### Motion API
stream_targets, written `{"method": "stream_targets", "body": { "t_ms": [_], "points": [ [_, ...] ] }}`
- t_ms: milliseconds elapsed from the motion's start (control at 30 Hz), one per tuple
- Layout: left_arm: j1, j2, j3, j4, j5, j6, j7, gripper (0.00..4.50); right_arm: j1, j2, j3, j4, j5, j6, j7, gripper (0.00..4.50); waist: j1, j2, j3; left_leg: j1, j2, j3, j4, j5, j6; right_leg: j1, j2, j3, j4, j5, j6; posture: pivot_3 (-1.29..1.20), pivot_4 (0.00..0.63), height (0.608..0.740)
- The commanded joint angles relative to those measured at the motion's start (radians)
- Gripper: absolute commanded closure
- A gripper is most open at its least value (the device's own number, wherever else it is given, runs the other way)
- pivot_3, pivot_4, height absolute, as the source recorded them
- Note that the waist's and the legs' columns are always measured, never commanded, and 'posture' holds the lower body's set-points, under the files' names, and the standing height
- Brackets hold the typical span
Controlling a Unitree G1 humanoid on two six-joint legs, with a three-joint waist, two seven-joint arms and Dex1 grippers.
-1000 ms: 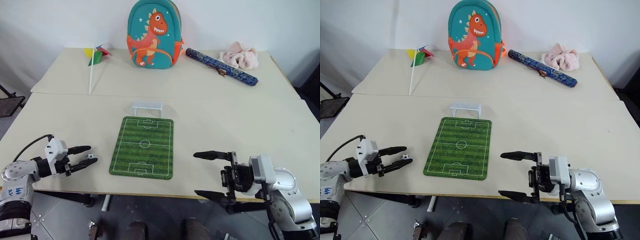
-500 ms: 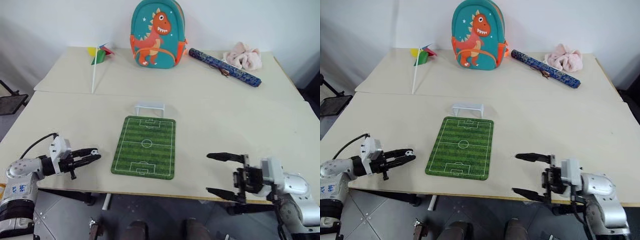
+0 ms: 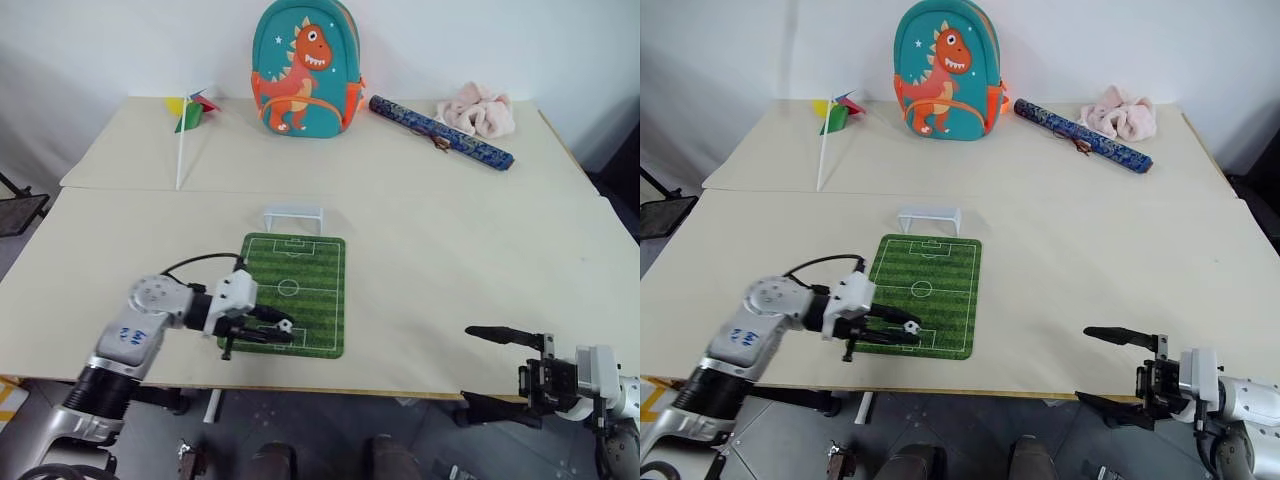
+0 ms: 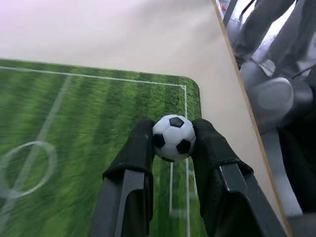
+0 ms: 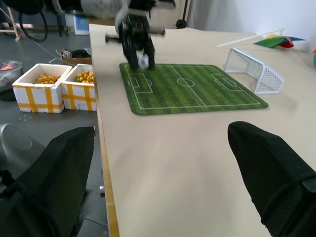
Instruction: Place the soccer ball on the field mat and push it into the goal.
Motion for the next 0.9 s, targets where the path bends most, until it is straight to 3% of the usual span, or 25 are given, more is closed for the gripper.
{"method": "stream_targets", "body": {
  "t_ms": [33,233,533,600,767,900],
  "points": [
    [-0.014,-0.004,-0.02,0.039,0.06,-0.074,0.01,3.64,0.012,0.024,0.023,-0.031,0.008,-0.033,0.043,0.0,0.0,0.0,0.0,0.0,0.0,0.0,0.0,0.0,0.0,0.0,0.0,0.001,0.0,0.0,0.0,0.0,0.15,0.74],
    [-0.042,-0.032,-0.046,0.096,0.103,-0.123,0.012,3.64,0.01,0.035,0.065,-0.062,-0.013,-0.034,-0.001,0.0,0.004,0.0,0.0,0.0,-0.001,0.0,0.001,0.0,0.0,0.0,0.0,0.002,0.0,0.001,0.001,0.0,0.15,0.74],
    [-0.026,-0.001,-0.042,0.087,0.093,-0.106,-0.045,3.64,-0.017,0.033,0.132,-0.173,-0.034,0.043,-0.108,0.0,0.003,0.0,0.0,0.0,-0.001,-0.001,0.001,0.0,0.0,0.0,0.0,0.003,0.0,0.001,0.001,0.0,0.15,0.74],
    [-0.02,0.005,-0.04,0.078,0.081,-0.088,-0.06,2.89,-0.037,0.029,0.144,-0.204,-0.038,0.076,-0.141,0.0,0.003,0.0,0.0,0.0,-0.001,-0.001,0.001,0.0,0.0,0.0,0.0,0.003,0.0,0.001,0.001,0.0,0.15,0.74],
    [-0.027,-0.016,-0.023,0.1,0.093,-0.15,-0.025,1.49,-0.071,0.019,0.16,-0.262,-0.041,0.143,-0.2,0.0,0.004,0.0,0.0,0.0,-0.001,-0.003,0.001,0.0,0.0,-0.001,0.0,0.003,0.0,0.001,0.001,0.0,0.15,0.74],
    [-0.023,-0.015,-0.021,0.101,0.083,-0.171,-0.035,1.49,-0.083,0.015,0.169,-0.3,-0.042,0.185,-0.234,0.0,0.005,0.0,0.0,0.0,-0.001,-0.003,0.001,0.0,0.0,-0.001,0.0,0.003,0.0,0.001,0.002,0.0,0.15,0.74]
  ]
}}
